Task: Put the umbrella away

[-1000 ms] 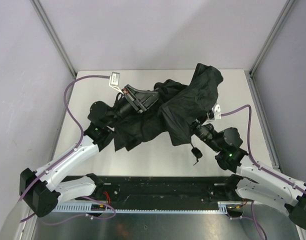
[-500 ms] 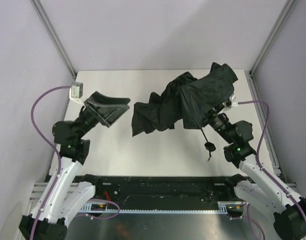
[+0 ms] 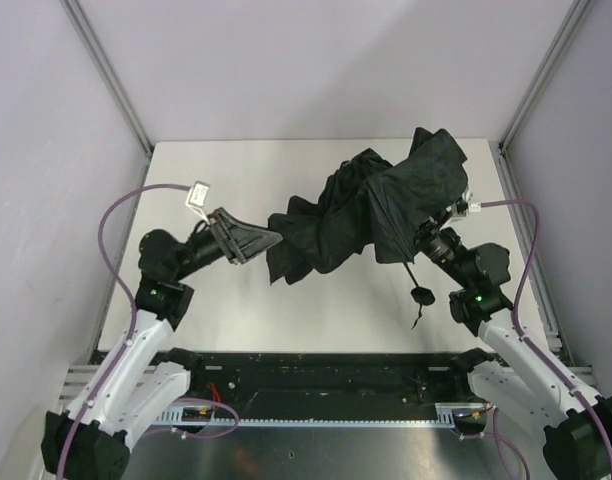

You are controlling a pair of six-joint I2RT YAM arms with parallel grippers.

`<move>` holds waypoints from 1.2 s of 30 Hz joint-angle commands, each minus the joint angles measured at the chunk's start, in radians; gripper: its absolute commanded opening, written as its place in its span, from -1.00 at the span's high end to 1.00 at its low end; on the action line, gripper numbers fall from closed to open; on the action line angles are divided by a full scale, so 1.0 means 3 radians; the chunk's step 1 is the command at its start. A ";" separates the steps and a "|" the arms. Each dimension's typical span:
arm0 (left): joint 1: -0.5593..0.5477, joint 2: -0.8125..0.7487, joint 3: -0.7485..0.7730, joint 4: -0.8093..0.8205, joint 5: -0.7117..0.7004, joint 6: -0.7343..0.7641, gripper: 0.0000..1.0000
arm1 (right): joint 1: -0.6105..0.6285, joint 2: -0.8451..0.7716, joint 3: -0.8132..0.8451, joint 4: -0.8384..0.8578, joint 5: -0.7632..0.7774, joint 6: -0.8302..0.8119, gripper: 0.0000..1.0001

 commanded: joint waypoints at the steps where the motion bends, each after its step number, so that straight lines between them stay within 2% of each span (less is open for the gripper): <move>1: -0.0367 0.0275 0.0338 -0.0021 -0.0154 0.0334 0.09 | 0.0070 0.0012 0.0045 0.0454 -0.0027 0.0078 1.00; 3: -0.0504 0.0436 0.0451 0.0004 -0.0294 0.0361 0.57 | 0.0122 0.0022 0.0045 0.0461 -0.0016 0.0071 1.00; 6: -0.0695 0.0718 0.0668 0.0138 -0.0435 0.0373 0.82 | 0.0254 0.0041 0.0045 0.0423 0.0058 0.0030 1.00; 10: -0.0954 0.1220 0.1130 0.0349 -0.0488 0.0403 0.96 | 0.0531 0.0085 0.0042 0.0360 0.0214 -0.0082 1.00; 14: -0.1073 0.1585 0.1403 0.0507 -0.0383 0.0321 0.96 | 0.0722 0.0104 0.0023 0.0353 0.0338 -0.0113 1.00; 16: -0.1081 0.1620 0.1411 0.0546 -0.0249 0.0282 0.84 | 0.0747 0.0079 0.0015 0.0279 0.0422 -0.0154 1.00; 21: -0.1049 0.1077 0.0889 0.0551 -0.0211 0.0356 -0.04 | 0.0708 -0.0107 -0.0001 -0.0034 0.0841 -0.0336 1.00; 23: -0.0985 0.0796 0.0676 0.0530 -0.0126 0.0329 -0.27 | 0.0645 -0.0131 0.0008 -0.0116 0.0956 -0.0372 1.00; 26: -0.0869 0.0445 0.0491 0.0491 0.0071 0.0238 -0.45 | 0.0552 -0.0122 0.0022 -0.0225 0.1063 -0.0415 1.00; 28: -0.0849 0.0306 0.0497 0.0469 0.0180 0.0195 -0.51 | 0.0528 -0.0108 0.0024 -0.0270 0.1133 -0.0477 1.00; 30: -0.0929 0.0251 0.0603 0.0444 0.0174 0.0166 -0.64 | 0.0520 -0.0085 0.0033 -0.0293 0.1173 -0.0551 1.00; 33: -0.1267 0.0278 0.0843 0.0233 -0.0262 0.0299 -0.84 | 0.0517 -0.0035 0.0071 -0.0337 0.1204 -0.0654 1.00; 36: -0.1659 0.0495 0.1257 -0.0335 -0.0916 0.0664 -0.85 | 0.0520 -0.0017 0.0091 -0.0367 0.1247 -0.0708 1.00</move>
